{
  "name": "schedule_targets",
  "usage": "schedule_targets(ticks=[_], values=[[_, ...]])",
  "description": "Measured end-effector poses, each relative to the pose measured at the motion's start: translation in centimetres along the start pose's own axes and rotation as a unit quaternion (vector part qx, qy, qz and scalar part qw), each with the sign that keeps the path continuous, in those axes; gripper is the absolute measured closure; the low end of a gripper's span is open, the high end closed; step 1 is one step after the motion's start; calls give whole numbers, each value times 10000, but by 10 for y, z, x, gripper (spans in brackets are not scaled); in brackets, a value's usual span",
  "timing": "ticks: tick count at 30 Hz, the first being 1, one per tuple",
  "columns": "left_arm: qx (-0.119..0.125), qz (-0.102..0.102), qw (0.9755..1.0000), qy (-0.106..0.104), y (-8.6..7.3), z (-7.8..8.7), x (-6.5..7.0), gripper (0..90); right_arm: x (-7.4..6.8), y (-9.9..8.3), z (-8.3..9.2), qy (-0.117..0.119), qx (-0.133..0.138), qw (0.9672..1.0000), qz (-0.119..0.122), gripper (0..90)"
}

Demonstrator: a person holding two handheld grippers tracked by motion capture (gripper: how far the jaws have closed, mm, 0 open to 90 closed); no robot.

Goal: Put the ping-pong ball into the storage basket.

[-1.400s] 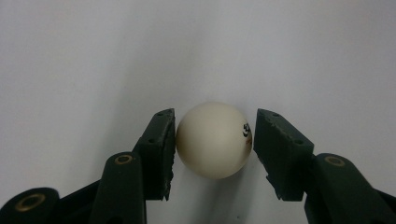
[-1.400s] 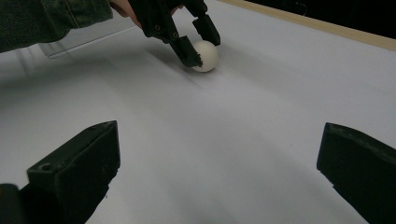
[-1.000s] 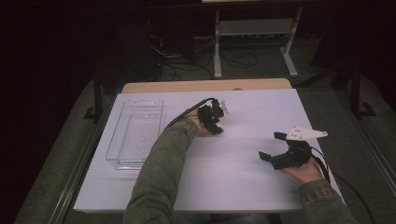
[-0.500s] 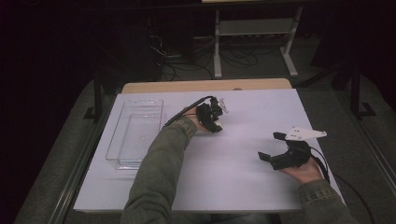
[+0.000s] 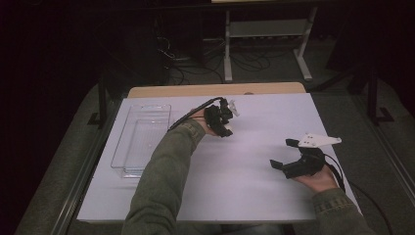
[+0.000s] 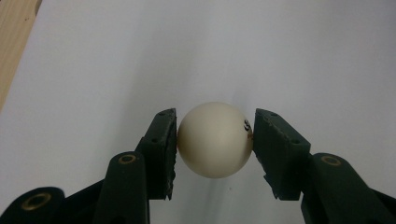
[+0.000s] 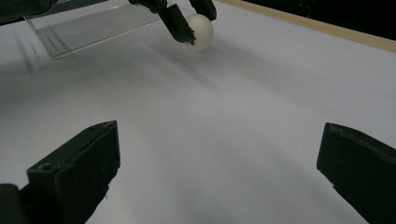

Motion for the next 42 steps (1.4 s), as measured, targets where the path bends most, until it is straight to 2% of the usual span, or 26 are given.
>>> schedule_targets(ticks=[10, 16, 30, 42], values=[[108, -9, 9999, 12, 2, 20, 2, 505, -1, 0, 0, 18, -4, 10000, 20, 0], [101, -105, 9999, 48, 2, 32, 4, 504, -1, -1, 0, 19, -11, 10000, 24, 0], [247, -37, 9994, 257, 2, 70, 1, 504, -1, 1, 0, 36, 10, 10000, 22, 0], [377, -23, 9987, 344, 4, 102, 5, 504, -1, 0, 1, 30, -7, 10000, 27, 0]])
Point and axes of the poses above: each handheld gripper's, and its own axes: z roughly backward along the jaws, y roughly out of its top, x roughly to its right, the point moved 10 cm from there along -z, roughly forward along the jaws, and after that the axes turned 9 degrees about z, right-handed, at the moved point
